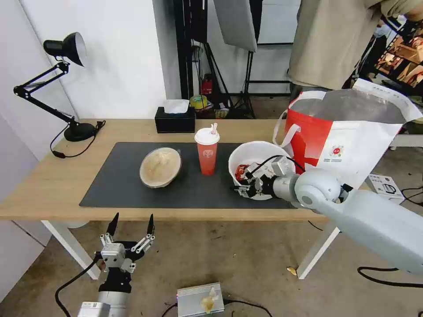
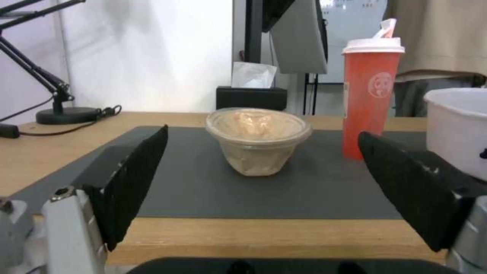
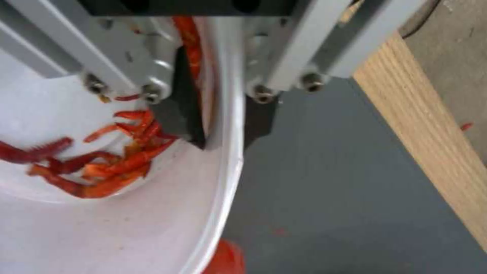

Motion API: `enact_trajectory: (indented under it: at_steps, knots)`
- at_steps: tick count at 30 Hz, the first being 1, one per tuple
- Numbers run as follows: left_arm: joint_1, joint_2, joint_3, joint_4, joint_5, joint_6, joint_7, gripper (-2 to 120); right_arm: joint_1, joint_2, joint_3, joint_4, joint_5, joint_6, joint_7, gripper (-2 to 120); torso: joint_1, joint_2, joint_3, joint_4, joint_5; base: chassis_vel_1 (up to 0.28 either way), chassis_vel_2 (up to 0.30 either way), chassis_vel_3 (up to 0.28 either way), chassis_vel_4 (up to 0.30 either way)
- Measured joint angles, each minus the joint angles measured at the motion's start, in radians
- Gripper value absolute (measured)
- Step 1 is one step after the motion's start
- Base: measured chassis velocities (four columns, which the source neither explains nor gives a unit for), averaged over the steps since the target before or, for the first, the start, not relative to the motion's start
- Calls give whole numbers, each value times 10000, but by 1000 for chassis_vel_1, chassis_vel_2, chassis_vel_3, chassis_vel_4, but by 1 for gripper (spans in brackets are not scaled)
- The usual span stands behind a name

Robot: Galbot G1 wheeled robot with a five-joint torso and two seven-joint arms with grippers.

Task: Pick up the trash from the table and place it into the takeout bag.

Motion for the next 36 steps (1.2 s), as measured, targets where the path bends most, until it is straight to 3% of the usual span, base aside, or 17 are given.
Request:
enact_trajectory:
  at_steps: [5,21,36]
  knots:
    - [14,22,-3,0,1,-4,0,100,-77,53,80,21,10,12,27,0,-1,1,0,-1,-1,0,0,0,0]
    - [-12,62,-2,39,10,-4,0,100,-160,-18,319,272,27,55,56,0,0,-1,2,2,2,0,0,0,0]
    - [-17,138,18,115,35,-10,20,100,-683,-1258,1702,1866,10,160,-69,0,0,0,1,0,2,0,0,0,0]
